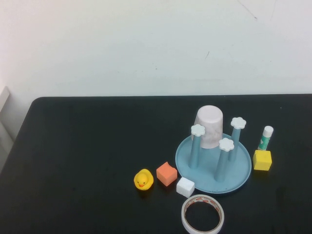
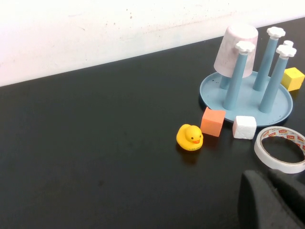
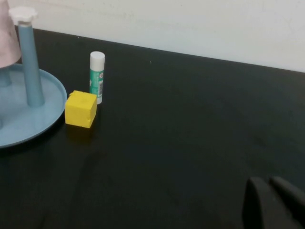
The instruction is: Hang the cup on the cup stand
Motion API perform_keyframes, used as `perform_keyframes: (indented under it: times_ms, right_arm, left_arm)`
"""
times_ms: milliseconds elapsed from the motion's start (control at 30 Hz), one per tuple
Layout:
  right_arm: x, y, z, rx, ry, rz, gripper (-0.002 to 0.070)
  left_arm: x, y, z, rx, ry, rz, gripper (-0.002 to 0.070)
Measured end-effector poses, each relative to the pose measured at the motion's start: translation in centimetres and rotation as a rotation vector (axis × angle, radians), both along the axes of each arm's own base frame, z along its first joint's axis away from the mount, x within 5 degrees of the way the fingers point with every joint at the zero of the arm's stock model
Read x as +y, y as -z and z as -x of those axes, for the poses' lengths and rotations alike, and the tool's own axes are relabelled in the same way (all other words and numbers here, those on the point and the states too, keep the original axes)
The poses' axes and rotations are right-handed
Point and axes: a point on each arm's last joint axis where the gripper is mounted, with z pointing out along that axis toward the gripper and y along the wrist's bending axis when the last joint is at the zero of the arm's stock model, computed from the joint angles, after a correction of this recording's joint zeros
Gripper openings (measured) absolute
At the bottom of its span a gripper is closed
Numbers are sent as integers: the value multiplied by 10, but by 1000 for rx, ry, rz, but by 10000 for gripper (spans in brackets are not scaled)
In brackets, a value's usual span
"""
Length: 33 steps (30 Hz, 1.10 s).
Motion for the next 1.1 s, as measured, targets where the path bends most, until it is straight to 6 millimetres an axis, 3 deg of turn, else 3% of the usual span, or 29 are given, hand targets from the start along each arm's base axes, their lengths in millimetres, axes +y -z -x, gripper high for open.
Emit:
perform_keyframes:
  times_ms: [800,933,1100]
  right_arm:
    - [0,0,0,0,0,0,0]
    - [0,0,0,0,0,0,0]
    - [0,0,0,2,0,0,0]
  left_arm:
    - [-2,2,0,5,15,10,0]
    - [-16,21,2,95,59,84,0]
    - [-20,52,0,168,-71,66,0]
